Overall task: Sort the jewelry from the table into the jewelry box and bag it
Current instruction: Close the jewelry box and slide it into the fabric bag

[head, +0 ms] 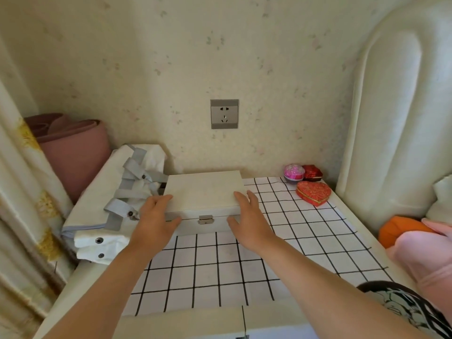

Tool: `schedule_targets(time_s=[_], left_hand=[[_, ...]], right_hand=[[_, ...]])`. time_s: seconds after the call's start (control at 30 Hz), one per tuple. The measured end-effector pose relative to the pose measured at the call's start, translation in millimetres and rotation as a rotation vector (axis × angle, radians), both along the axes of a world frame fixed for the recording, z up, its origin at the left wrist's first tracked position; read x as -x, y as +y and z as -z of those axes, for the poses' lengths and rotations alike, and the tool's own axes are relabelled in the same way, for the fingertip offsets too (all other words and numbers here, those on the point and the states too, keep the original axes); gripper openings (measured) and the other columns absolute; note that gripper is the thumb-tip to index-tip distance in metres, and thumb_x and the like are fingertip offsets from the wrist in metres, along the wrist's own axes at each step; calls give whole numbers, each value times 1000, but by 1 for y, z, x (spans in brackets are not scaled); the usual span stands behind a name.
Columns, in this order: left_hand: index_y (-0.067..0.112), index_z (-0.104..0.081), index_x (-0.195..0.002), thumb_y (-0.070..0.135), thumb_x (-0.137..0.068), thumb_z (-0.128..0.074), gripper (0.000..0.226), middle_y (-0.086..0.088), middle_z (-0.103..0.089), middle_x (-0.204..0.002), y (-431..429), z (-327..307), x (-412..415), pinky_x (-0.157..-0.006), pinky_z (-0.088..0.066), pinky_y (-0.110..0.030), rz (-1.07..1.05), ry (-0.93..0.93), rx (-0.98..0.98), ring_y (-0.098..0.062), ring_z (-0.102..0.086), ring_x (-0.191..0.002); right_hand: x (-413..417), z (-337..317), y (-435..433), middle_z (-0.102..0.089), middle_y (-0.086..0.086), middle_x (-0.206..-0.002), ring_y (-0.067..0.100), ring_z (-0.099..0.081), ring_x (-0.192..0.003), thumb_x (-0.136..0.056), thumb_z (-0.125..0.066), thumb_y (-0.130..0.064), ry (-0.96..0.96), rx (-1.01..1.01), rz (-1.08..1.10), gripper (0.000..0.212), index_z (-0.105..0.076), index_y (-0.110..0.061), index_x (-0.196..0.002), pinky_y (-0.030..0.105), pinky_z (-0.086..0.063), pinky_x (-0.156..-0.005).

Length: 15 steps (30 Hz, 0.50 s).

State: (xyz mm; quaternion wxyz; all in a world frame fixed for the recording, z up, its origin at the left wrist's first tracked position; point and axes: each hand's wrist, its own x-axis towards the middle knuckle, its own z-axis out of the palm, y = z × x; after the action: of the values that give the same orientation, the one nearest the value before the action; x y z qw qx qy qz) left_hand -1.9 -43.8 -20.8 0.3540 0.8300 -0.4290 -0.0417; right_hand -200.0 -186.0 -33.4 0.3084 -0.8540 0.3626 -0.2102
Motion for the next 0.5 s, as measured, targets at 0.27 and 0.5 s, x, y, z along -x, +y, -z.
schedule_targets(time_s=[0.27, 0.5], left_hand=[[20, -32, -149, 25, -90, -67, 69, -11, -42, -145, -18, -5, 10, -105, -38, -38, -113, 95, -76, -27, -41, -132], [22, -31, -149, 44, -85, -68, 77, -10, -43, -141, -22, -13, 15, -97, -42, -38, -171, 184, -140, -28, -46, -125]], right_hand=[[-6, 6, -9, -32, 1, -155, 18, -36, -139, -90, -72, -20, -147, -220, 76, 88, -17, -27, -158, 21, -30, -107], [0, -1, -25, -55, -12, -133, 7, -57, -108, -88, -64, -19, -284, -479, 89, 80, -23, -35, -155, 17, -42, -76]])
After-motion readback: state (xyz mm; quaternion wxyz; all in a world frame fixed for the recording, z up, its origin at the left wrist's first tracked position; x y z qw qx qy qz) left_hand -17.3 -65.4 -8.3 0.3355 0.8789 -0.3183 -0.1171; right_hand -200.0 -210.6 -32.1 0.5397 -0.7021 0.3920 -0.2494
